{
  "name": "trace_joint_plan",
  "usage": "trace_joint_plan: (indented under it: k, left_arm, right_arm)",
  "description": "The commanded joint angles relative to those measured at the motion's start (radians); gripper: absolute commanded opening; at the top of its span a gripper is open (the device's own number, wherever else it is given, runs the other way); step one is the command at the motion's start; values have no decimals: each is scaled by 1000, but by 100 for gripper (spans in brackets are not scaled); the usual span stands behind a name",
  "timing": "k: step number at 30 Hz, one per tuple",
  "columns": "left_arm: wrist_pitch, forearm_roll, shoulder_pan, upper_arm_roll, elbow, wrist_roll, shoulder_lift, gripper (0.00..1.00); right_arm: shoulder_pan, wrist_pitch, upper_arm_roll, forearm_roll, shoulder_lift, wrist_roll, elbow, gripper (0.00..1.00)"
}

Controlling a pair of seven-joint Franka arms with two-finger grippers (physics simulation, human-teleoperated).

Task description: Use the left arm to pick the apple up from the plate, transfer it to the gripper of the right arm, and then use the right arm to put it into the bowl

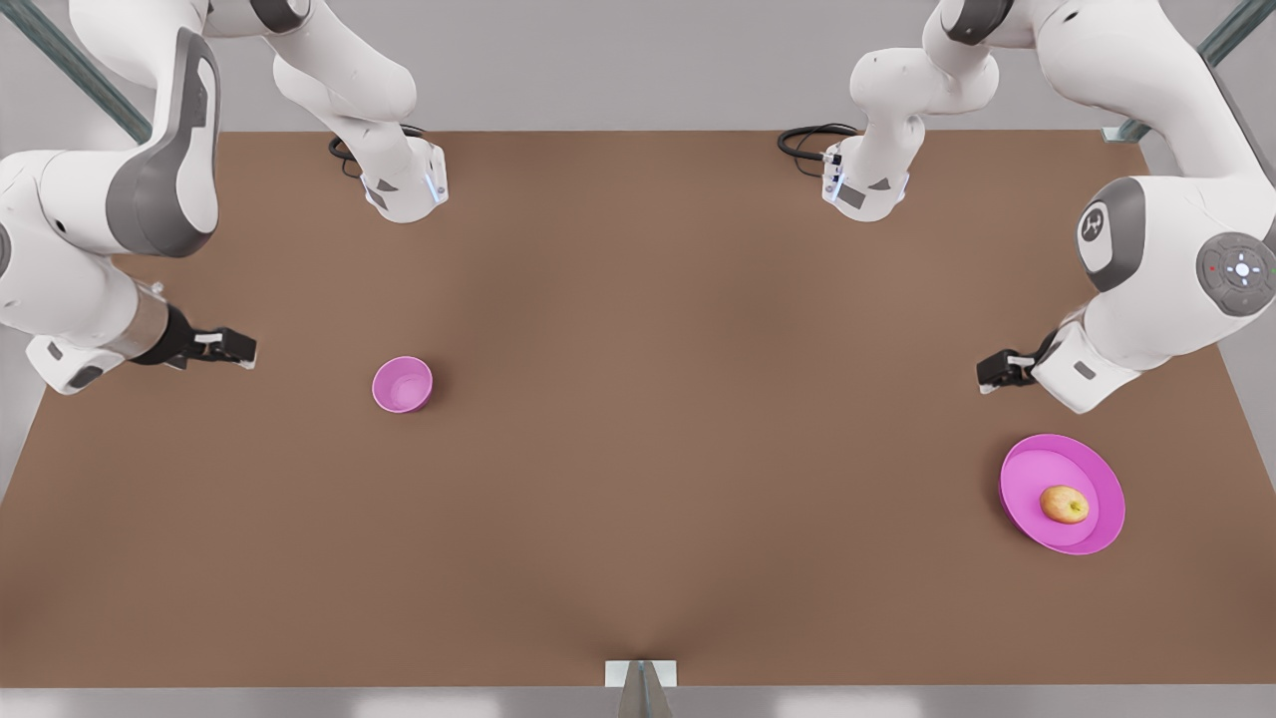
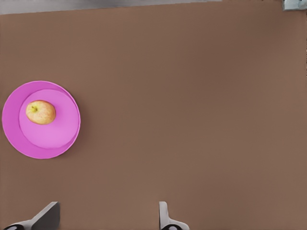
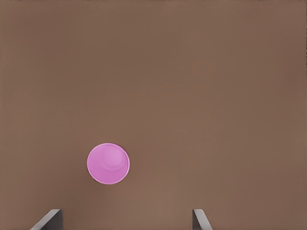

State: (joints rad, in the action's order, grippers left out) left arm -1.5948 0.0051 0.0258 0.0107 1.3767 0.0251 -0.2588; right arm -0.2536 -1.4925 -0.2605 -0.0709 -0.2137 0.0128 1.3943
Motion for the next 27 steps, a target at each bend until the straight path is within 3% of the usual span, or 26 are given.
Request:
trace_joint_plan:
  k: [1, 3, 7, 15, 20, 27]
  left_arm:
    - [-59, 1, -1, 0, 1, 30, 0, 100]
    - [-73, 0, -53, -2, -1, 42, -33, 100]
    - [-333, -56, -234, -2, -1, 291, -224, 100]
    - [-675, -53, -360, -2, -1, 372, -454, 100]
    - [-746, -54, -369, 0, -1, 389, -546, 100]
    - [-771, -48, -382, -3, -1, 394, -574, 100]
  right_arm:
    - [-1, -51, 0, 0, 0, -11, -3, 100]
    - [-1, -51, 0, 0, 0, -11, -3, 100]
    - [-1, -51, 0, 0, 0, -11, -3, 100]
    - [-1, -48, 1, 0, -6, -11, -3, 100]
    - [-1, -45, 1, 0, -6, -11, -3, 100]
    - [-1, -43, 3, 0, -7, -11, -3, 100]
